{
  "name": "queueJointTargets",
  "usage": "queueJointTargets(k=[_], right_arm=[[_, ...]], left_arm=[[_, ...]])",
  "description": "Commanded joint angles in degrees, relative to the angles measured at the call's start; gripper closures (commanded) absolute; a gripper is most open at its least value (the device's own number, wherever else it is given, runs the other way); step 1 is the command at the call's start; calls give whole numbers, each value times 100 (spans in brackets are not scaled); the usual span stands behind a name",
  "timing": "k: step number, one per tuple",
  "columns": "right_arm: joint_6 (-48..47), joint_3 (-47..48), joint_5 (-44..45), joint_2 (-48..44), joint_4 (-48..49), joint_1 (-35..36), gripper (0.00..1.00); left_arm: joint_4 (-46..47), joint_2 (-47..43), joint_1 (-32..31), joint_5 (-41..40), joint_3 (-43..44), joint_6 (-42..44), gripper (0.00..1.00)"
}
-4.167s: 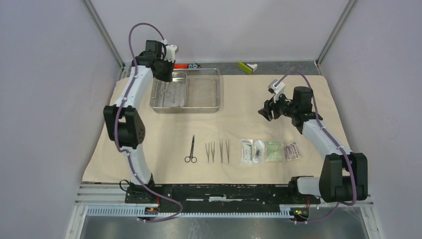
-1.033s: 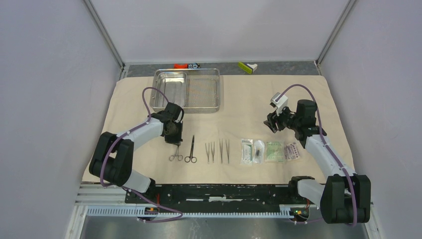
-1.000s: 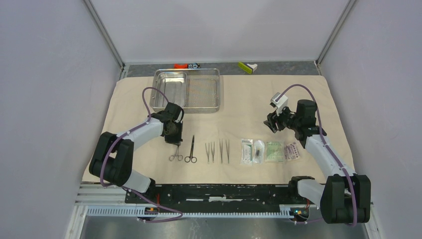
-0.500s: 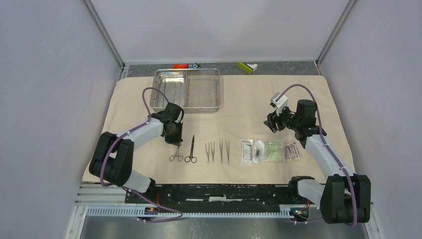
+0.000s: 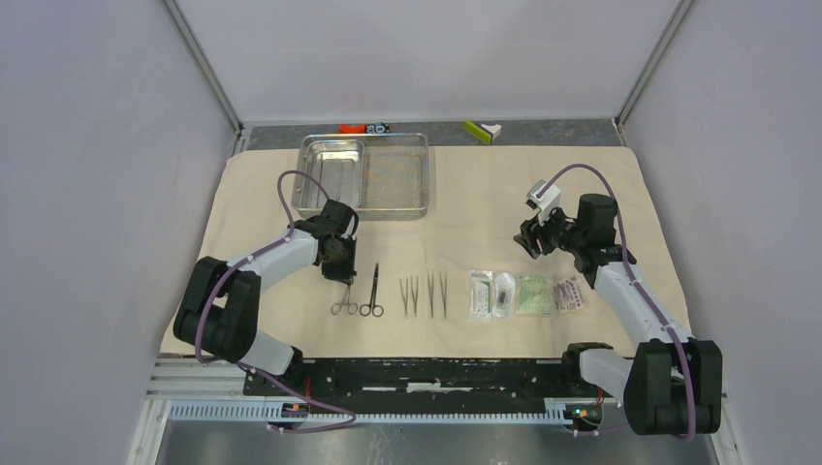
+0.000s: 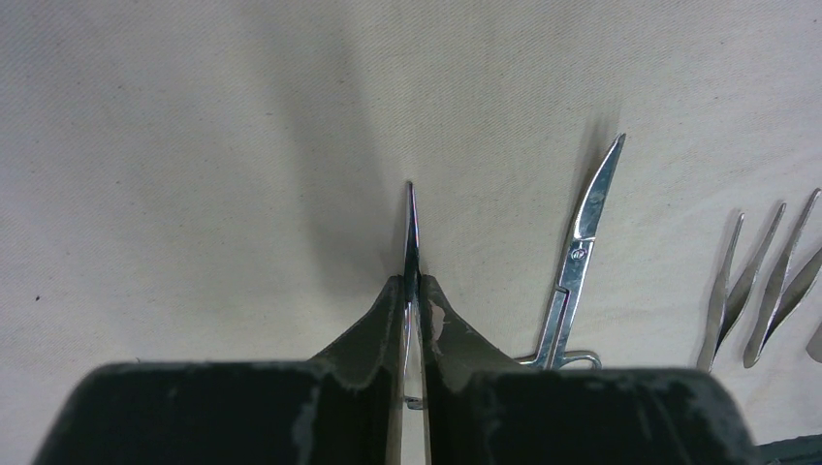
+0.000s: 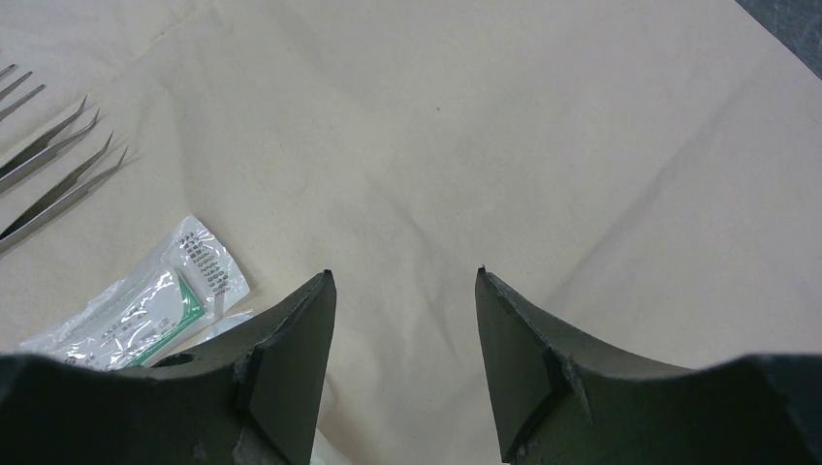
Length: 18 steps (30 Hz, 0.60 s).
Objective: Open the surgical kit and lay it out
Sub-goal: Place the medical item in the surgical kit.
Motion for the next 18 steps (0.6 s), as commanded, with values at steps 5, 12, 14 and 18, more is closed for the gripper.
queueJointTargets(k=[5,12,14,18], right_arm=[[-76,24,-100,-2,66,-26,38],[-85,34,-118,48,73,-23,38],[-85,26,-117,48,73,-26,38],[-86,24,-125,44,73,-21,38]], left_arm=[[52,-166,-17,-24,18,-57,86],[-14,-149,-7,-118,80,-65,86],[-47,-146,3,-141,106,-65,86],[-93,-165,13,-138,157,-41,87]])
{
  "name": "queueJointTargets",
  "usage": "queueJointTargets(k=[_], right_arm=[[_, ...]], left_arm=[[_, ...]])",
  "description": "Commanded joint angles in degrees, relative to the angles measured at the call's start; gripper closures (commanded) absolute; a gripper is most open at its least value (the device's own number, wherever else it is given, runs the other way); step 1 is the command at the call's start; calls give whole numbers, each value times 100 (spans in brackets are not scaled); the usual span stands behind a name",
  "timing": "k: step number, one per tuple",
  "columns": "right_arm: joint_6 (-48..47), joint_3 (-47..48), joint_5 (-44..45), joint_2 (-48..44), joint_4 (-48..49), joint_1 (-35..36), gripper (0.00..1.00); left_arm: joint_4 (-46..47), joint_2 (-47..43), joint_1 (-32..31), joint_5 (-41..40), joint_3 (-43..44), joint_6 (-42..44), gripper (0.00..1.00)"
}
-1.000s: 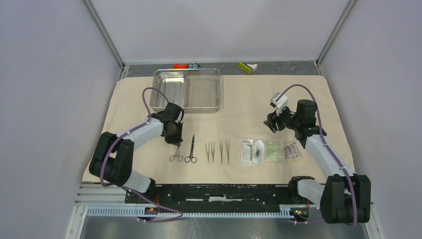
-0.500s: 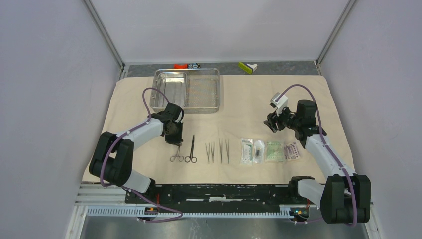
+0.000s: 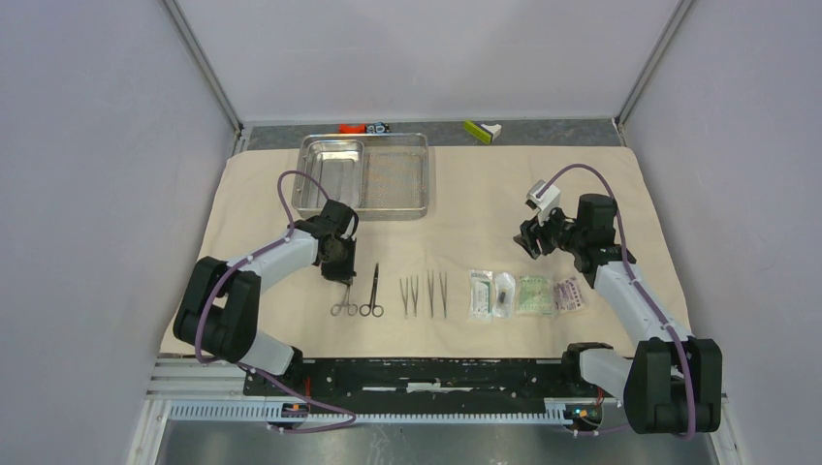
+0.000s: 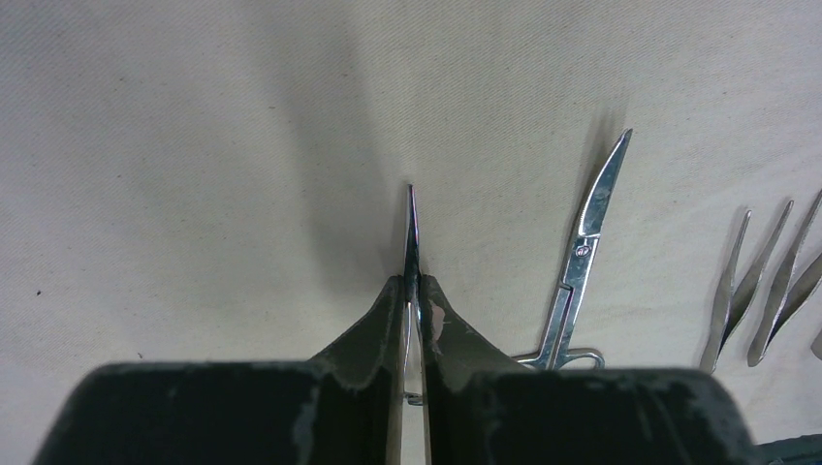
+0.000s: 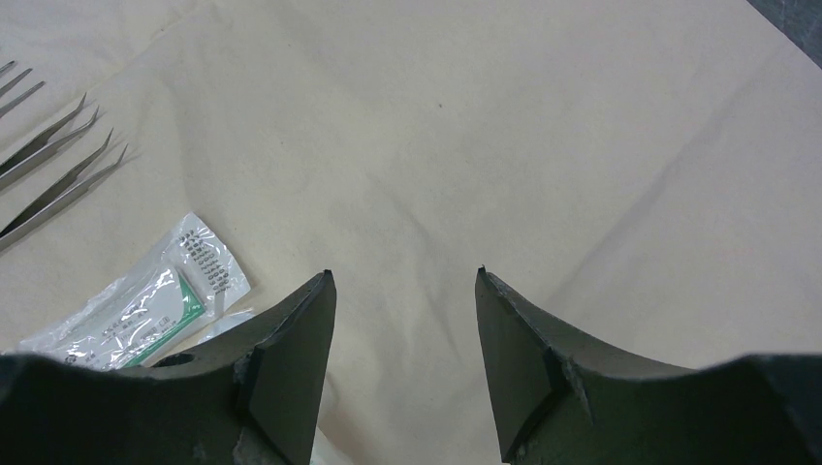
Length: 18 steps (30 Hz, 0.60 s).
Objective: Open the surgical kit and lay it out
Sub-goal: Place the medical item in the surgical kit.
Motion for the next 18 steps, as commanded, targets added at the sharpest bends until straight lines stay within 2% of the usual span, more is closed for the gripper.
queueJointTargets(k=[1,9,18], right_arm=[[-81,26,-125,15,81,-21,38],[-72,42,-151,26,81,-20,38],[-81,15,-158,-16,80,-23,38]], left_arm=[[-65,-171,16,-112,167,-33,87],[-60,-171,14,-115,181,-13,87],[41,-143,12,-296,150,13,80]])
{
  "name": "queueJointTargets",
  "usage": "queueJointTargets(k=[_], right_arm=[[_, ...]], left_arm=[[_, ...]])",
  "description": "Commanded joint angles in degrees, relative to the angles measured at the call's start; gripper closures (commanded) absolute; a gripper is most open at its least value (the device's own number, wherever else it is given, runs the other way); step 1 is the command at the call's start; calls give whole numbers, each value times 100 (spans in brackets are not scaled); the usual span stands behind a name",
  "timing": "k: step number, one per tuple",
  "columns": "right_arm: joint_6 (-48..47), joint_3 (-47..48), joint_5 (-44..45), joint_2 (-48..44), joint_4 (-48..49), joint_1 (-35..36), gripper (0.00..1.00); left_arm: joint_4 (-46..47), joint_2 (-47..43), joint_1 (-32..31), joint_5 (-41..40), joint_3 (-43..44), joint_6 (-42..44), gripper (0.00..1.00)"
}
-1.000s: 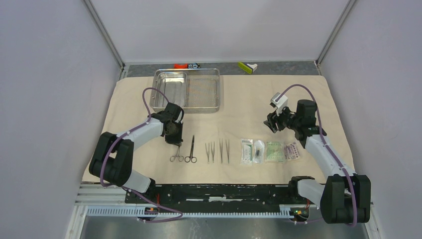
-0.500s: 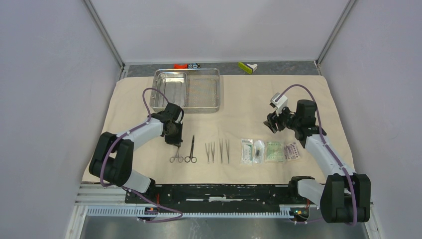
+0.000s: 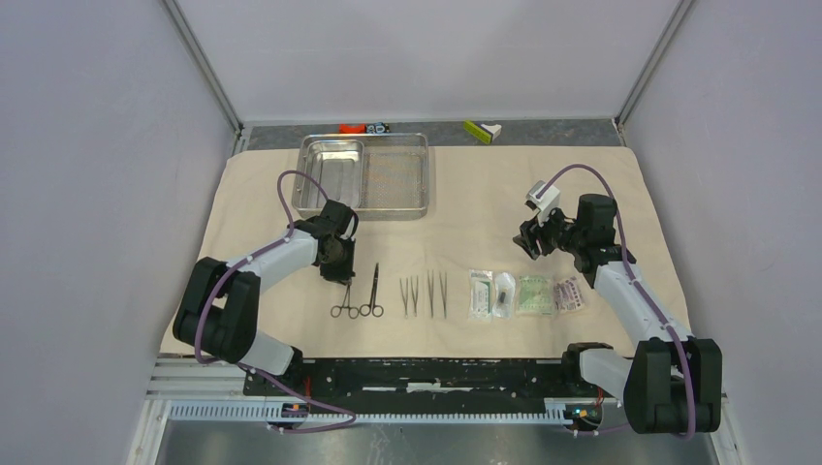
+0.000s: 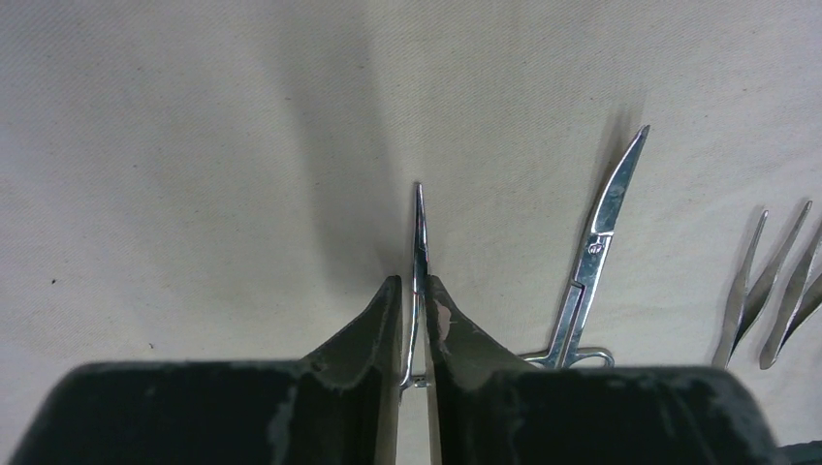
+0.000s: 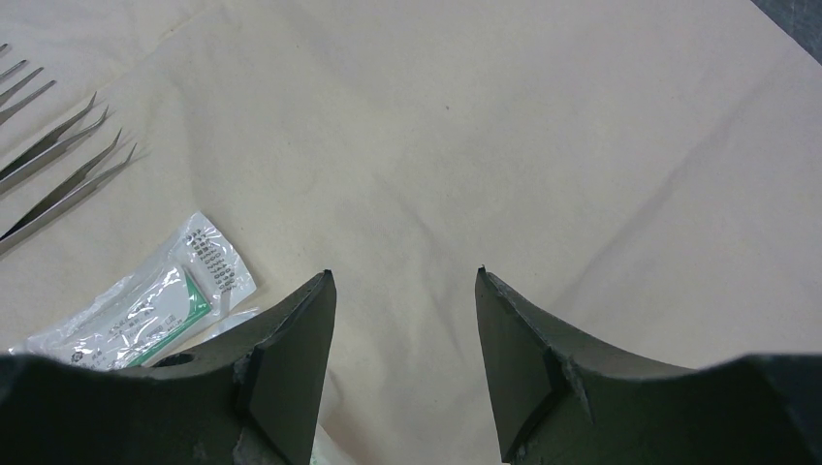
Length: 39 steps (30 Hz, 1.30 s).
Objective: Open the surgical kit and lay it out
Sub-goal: Place the medical item in the surgical kit.
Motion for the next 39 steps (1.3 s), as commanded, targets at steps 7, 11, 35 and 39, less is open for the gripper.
queueJointTargets(k=[7,11,35,39], right_arm=[[-68,-3,-94,-41,99,-30,38],[-68,7,-104,-56,90,-27,38],[-77,-16,-113,-59,90,-29,38],[-76,-25,-106,-72,90,-29,38]], left_arm=[[164,-157,18,-251,131,31,78],[182,-77,26,-251,133,47,78],[246,161,72,-169,245,216,89],[256,116,79,-129,225,225,88]])
